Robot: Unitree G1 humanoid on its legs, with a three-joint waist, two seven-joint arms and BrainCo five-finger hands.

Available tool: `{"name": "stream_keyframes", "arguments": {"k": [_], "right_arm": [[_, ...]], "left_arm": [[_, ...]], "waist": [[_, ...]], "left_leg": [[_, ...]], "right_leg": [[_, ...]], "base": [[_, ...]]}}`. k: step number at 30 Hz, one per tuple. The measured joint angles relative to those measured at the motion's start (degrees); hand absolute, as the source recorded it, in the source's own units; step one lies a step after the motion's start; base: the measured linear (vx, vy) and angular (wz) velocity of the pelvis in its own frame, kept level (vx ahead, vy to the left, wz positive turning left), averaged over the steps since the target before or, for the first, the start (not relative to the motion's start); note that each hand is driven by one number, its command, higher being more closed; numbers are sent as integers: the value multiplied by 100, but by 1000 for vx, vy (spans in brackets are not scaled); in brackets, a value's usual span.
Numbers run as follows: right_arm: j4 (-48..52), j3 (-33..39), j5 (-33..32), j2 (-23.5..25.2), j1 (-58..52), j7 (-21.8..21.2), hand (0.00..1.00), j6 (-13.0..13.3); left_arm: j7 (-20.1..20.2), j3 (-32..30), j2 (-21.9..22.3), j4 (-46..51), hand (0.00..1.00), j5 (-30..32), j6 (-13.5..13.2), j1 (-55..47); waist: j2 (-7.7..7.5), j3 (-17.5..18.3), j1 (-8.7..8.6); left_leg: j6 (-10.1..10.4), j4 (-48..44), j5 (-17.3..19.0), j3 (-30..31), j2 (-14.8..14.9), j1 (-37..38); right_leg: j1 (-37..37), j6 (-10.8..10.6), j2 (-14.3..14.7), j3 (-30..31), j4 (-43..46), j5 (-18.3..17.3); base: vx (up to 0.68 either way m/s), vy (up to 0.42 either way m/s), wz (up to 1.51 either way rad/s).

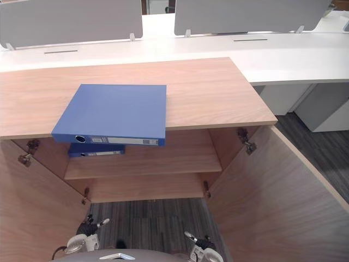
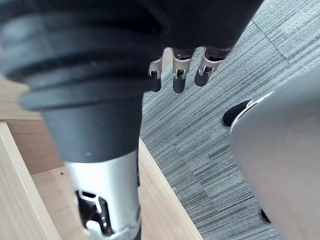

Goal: Walk over to the cabinet, pick up the folder, carry it to the office cabinet, place the folder inside the office cabinet, then close the office cabinet door

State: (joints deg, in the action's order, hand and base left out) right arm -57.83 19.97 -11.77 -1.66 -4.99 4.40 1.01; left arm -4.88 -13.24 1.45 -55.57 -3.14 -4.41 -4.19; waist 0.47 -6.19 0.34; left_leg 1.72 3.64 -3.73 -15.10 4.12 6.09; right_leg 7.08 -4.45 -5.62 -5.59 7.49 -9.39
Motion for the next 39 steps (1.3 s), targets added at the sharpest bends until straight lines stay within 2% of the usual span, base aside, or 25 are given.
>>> {"name": "stream_keyframes", "arguments": {"k": [5,7,9,12,18,25,33,39], "right_arm": [[-160,-83,-1,-62,106,101,0,10],[-161,-161,-4,-58,120,161,0,26],[-161,-196,-5,-33,122,207,0,27],[-157,-196,-4,-1,113,217,0,33],[-71,-338,7,5,71,211,0,39],[69,-417,-11,21,18,201,0,47],[54,-509,-25,6,-145,191,0,61],[-102,-633,-18,-16,-133,165,0,163]], "left_arm": [[-229,220,-224,556,0,2,-15,-187],[-307,225,-341,1165,0,-4,-51,-231],[-438,217,-506,2157,0,-16,-174,-388],[-499,201,-604,3260,0,-35,-290,-688],[-693,202,-588,4770,0,-129,-616,-935],[-868,201,-574,5759,0,-127,-844,-1020],[-870,401,-443,7219,0,-103,-1108,-1136],[-1077,690,-843,7801,0,742,-1146,-1059]], "waist": [[-36,-2,26],[-49,9,22],[-147,-44,68],[-193,-29,129],[-138,-56,204],[-139,-57,250],[-221,42,259],[-226,164,161]], "left_leg": [[6,86,-44,231,-64,-35],[7,88,-43,335,-106,-126],[-10,90,-35,412,-148,-169],[-51,89,-14,427,-204,-180],[-92,93,15,613,-254,-59],[-85,134,59,642,-242,103],[-77,134,50,640,-244,9],[-82,135,27,640,-248,3]], "right_leg": [[-4,-7,6,-61,-48,7],[-27,1,-19,-118,-92,5],[-32,8,-39,-126,-129,1],[6,-21,-68,-125,-222,32],[286,14,-84,-165,-392,59],[471,54,-80,-158,-430,45],[302,48,-87,1,-262,49],[260,39,-86,57,-241,67]], "base": [[-41,-6,10],[-14,25,19],[17,26,10],[61,20,2],[67,-12,9],[-13,-27,0],[-47,-5,-2],[-54,-5,-1]]}}
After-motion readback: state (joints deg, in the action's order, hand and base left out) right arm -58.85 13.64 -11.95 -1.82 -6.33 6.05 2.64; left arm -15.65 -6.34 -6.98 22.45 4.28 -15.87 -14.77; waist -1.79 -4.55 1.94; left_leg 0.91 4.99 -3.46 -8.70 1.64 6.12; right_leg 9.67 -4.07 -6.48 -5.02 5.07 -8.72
